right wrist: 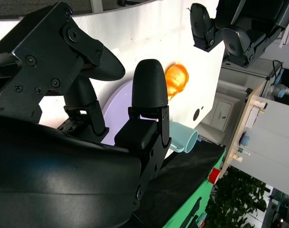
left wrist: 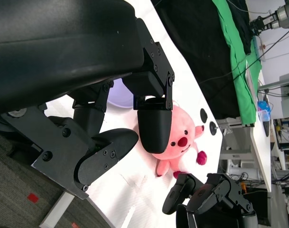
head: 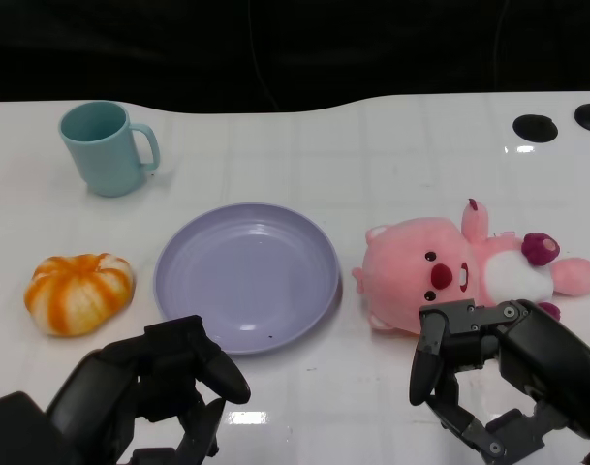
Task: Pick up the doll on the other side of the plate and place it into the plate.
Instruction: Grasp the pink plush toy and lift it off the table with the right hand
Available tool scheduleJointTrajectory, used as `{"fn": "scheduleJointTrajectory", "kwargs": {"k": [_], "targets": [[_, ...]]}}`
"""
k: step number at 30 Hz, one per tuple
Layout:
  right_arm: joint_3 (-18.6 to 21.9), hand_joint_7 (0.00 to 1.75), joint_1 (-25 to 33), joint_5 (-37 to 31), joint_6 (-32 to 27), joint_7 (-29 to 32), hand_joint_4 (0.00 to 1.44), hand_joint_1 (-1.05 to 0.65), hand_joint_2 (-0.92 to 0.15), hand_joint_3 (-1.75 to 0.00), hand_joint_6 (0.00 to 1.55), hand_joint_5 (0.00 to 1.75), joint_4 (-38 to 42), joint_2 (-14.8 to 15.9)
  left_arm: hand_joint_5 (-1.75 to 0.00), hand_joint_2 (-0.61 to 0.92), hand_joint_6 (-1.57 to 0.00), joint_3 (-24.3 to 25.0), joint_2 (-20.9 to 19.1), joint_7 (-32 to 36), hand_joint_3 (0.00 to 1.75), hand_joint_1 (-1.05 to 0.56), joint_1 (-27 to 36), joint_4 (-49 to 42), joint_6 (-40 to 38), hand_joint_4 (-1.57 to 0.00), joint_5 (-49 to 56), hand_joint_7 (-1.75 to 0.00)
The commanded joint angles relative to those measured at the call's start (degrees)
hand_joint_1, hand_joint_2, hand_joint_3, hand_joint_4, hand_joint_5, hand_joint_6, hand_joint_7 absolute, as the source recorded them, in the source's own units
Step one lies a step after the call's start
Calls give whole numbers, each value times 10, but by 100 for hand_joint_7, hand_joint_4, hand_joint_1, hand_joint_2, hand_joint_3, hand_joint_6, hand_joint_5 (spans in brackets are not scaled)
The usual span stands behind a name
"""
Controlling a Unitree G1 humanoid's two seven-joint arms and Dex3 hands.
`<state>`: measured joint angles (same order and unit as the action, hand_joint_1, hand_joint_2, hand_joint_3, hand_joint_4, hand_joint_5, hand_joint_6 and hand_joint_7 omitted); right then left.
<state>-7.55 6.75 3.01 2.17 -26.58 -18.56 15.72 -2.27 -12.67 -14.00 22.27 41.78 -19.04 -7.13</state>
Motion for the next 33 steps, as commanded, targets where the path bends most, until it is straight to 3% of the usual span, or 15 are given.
{"fn": "scheduleJointTrajectory", "kwargs": {"k": [1, 9, 14, 18, 25, 33], "targets": [[3, 128, -4, 6, 0, 2, 87, -8, -26, -136, 86, 155, 2, 3, -169, 44, -72, 2, -4, 3, 121, -14, -1, -1, 4, -71, 4, -130], [9, 110, -4, 5, -13, 14, 78, -4, -26, -139, 79, 138, -11, 0, -169, 43, -73, 0, -4, 5, 123, -15, -3, -1, 3, -72, 11, -129], [15, 100, -14, -6, 8, 21, 71, -5, -36, -122, 72, 125, -5, 6, -169, 44, -73, 3, -4, -1, 121, -18, 0, -6, 15, -70, 7, -128], [21, 82, -22, -24, 0, 31, 58, -13, -46, -100, 60, 110, -10, 14, -169, 45, -72, 4, -7, -1, 120, -19, 1, -3, 14, -69, 7, -127], [29, 47, -31, -76, -33, 58, 30, -38, -80, -25, 40, 94, -31, 23, -170, 45, -74, 3, -6, -3, 122, -18, 2, -5, 18, -70, 3, -128], [31, 28, -43, -153, -96, 56, 7, -51, -91, -5, 23, 78, -68, 61, -169, 41, -70, -4, -1, 12, 125, -12, 4, 15, -13, -71, 13, -136]]}}
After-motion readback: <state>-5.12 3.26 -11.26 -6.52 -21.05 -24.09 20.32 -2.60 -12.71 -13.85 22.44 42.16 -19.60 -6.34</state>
